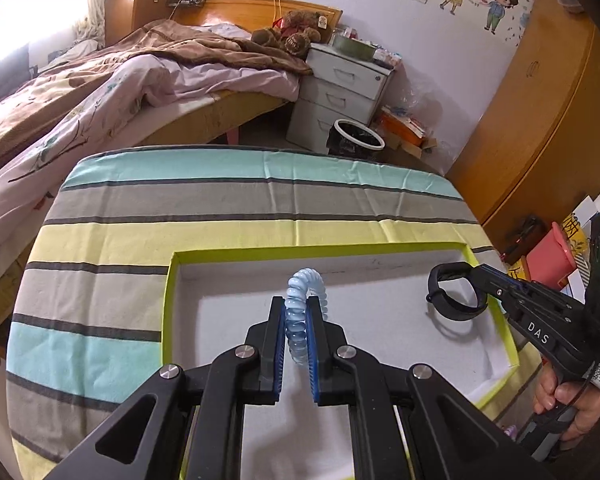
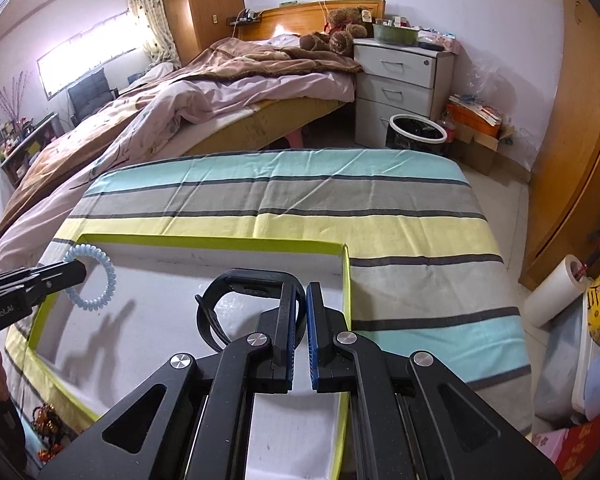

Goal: Organize jewelry
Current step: 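Lift and carry the blue hair tie and black wristband into the lime-green box with both tools, then open both tools to drop the hair tie and wristband in the box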

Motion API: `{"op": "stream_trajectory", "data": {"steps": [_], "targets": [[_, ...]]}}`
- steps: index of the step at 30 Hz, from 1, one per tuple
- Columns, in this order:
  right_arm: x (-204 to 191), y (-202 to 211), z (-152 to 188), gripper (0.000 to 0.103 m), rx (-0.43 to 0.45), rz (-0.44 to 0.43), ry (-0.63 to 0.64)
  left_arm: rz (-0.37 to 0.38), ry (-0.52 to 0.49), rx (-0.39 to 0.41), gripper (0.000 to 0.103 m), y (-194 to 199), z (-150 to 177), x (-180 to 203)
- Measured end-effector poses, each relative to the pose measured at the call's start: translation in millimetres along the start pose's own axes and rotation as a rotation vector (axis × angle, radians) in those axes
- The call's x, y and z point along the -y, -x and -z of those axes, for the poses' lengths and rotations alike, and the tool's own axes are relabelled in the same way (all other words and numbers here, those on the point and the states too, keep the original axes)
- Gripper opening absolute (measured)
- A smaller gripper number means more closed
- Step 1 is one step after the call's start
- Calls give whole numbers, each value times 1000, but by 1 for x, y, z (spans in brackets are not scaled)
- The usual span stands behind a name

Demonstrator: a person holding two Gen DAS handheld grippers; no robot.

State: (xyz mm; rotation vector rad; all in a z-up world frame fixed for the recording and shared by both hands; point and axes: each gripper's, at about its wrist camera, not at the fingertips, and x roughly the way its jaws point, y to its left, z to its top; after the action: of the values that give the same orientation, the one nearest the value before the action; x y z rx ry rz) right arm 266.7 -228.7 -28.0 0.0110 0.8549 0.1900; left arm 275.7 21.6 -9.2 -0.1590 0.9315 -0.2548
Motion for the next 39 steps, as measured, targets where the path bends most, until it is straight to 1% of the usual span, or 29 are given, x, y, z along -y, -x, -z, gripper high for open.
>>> {"op": "stream_trajectory", "data": {"steps": [5, 9, 11, 16, 23, 25, 27, 30, 32, 34, 39], "targets": [[0, -11, -3, 5, -16, 3, 7, -17, -14, -21, 9, -10, -1, 2], [-1, -16, -3, 5, -26, 10, 12, -33, 5, -36, 9, -17, -1, -4], [0, -18, -2, 5, -28, 12, 14, -31, 9, -34, 9, -17, -1, -6], [1, -22, -2, 5, -41, 11, 10, -35, 19, -62, 10, -25, 0, -9], [2, -22, -3, 5, -34, 14, 7, -42, 24, -60, 13, -27, 0, -11], [2, -23, -3, 5, -33, 15, 6, -42, 30, -72, 18, -29, 0, -12], [2, -22, -3, 5, -32, 13, 5, -38, 36, -69, 19, -29, 1, -13], [2, -22, -3, 5, -30, 12, 5, -42, 27, -62, 26, -27, 0, -11], [3, -22, -3, 8, -28, 12, 1, -45, 29, -61, 29, -26, 0, -11], [4, -20, -3, 11, -25, 7, -4, -45, 29, -58, 37, -23, 0, -10], [3, -7, -2, 12, -4, 0, 0, -38, 28, -11, 40, 0, 3, -7]]}}
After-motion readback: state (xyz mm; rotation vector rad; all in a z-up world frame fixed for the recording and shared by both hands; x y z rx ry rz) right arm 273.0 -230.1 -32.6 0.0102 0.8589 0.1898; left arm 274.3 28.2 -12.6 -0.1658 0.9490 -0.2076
